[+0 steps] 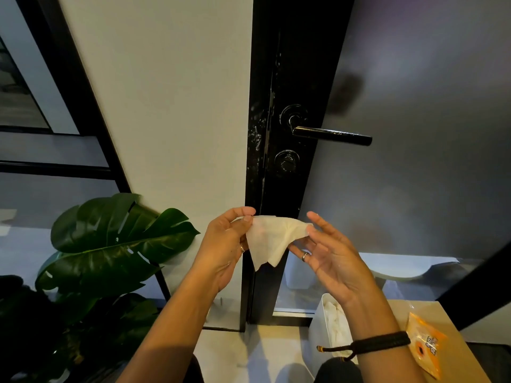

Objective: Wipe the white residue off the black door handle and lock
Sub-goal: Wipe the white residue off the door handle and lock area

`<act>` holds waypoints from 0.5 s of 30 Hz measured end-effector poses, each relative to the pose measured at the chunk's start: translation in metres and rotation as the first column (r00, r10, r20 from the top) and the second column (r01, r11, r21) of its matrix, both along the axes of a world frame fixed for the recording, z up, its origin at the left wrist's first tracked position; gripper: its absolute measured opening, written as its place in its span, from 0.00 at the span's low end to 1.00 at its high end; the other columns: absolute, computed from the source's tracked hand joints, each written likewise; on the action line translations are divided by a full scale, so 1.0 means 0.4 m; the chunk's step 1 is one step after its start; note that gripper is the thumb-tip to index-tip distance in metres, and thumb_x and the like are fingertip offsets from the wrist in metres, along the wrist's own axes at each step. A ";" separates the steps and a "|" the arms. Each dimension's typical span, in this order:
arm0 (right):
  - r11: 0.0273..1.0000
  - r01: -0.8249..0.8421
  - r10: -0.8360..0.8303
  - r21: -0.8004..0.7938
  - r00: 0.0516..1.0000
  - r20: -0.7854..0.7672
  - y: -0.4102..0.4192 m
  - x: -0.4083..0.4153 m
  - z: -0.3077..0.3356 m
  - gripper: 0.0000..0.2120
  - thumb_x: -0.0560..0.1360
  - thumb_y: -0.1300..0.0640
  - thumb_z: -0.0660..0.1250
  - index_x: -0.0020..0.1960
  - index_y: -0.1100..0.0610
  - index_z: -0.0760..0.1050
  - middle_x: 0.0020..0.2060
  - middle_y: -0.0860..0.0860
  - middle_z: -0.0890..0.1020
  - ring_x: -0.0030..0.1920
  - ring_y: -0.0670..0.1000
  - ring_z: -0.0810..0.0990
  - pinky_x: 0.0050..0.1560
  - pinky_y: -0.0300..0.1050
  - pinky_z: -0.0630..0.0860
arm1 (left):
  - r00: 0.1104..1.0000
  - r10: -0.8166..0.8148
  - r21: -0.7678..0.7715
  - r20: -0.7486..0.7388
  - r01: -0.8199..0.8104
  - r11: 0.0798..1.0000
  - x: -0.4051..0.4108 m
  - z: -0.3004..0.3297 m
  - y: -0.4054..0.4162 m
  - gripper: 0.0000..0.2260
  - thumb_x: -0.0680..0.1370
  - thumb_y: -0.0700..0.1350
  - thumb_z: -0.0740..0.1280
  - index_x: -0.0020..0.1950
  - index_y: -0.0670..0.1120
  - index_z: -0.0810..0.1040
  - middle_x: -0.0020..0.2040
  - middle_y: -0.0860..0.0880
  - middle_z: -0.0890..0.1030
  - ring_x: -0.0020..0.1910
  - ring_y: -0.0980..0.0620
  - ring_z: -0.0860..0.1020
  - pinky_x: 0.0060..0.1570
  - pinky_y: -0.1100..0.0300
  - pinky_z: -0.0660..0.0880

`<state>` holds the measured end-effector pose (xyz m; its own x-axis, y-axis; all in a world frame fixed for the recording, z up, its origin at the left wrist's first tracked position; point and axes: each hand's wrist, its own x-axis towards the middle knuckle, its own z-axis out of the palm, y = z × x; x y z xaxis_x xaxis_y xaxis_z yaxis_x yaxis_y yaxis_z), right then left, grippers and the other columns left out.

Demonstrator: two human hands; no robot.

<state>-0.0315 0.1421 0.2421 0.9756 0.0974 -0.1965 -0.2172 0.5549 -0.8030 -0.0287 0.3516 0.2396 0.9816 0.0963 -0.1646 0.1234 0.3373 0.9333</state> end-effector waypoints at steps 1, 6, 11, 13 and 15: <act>0.999 0.032 -0.033 0.023 0.999 0.015 0.001 0.001 0.005 0.21 0.77 0.65 0.69 0.69 0.58 0.77 0.53 0.58 0.88 0.57 0.60 0.87 0.49 0.54 0.87 | 1.000 -0.002 0.010 0.004 0.002 1.000 0.000 0.001 0.000 0.08 0.86 0.40 0.65 0.60 0.47 0.84 0.60 0.42 0.85 0.58 0.44 0.84 0.56 0.52 0.83; 0.995 0.097 -0.095 -0.027 0.993 0.077 -0.004 0.004 0.030 0.19 0.79 0.67 0.67 0.69 0.56 0.75 0.47 0.55 0.89 0.51 0.55 0.89 0.51 0.52 0.86 | 1.000 -0.003 -0.006 -0.003 0.003 1.000 -0.004 0.010 0.005 0.09 0.86 0.39 0.66 0.58 0.47 0.86 0.59 0.44 0.87 0.60 0.45 0.84 0.58 0.53 0.84; 0.951 0.126 -0.083 -0.284 0.983 0.162 -0.032 0.002 0.032 0.18 0.76 0.63 0.72 0.64 0.50 0.77 0.50 0.53 0.89 0.54 0.57 0.88 0.51 0.51 0.87 | 0.999 -0.026 -0.015 0.041 0.027 1.000 -0.009 0.030 0.016 0.08 0.84 0.40 0.68 0.59 0.45 0.87 0.55 0.47 0.89 0.56 0.48 0.86 0.54 0.57 0.85; 0.875 0.175 -0.072 -0.451 0.969 0.235 -0.051 -0.003 0.028 0.16 0.77 0.61 0.73 0.62 0.50 0.78 0.52 0.54 0.88 0.53 0.57 0.88 0.51 0.51 0.86 | 0.993 -0.074 0.021 0.087 0.073 0.997 -0.014 0.035 0.028 0.12 0.78 0.44 0.74 0.61 0.44 0.86 0.56 0.46 0.89 0.58 0.48 0.86 0.57 0.56 0.85; 0.785 0.215 -0.041 -0.580 0.953 0.299 -0.072 -0.009 0.027 0.10 0.78 0.57 0.74 0.58 0.49 0.81 0.52 0.51 0.88 0.52 0.58 0.88 0.50 0.52 0.86 | 0.981 -0.146 0.163 0.126 0.125 0.979 -0.017 0.034 0.041 0.21 0.70 0.45 0.80 0.63 0.46 0.86 0.58 0.47 0.88 0.59 0.49 0.86 0.58 0.56 0.84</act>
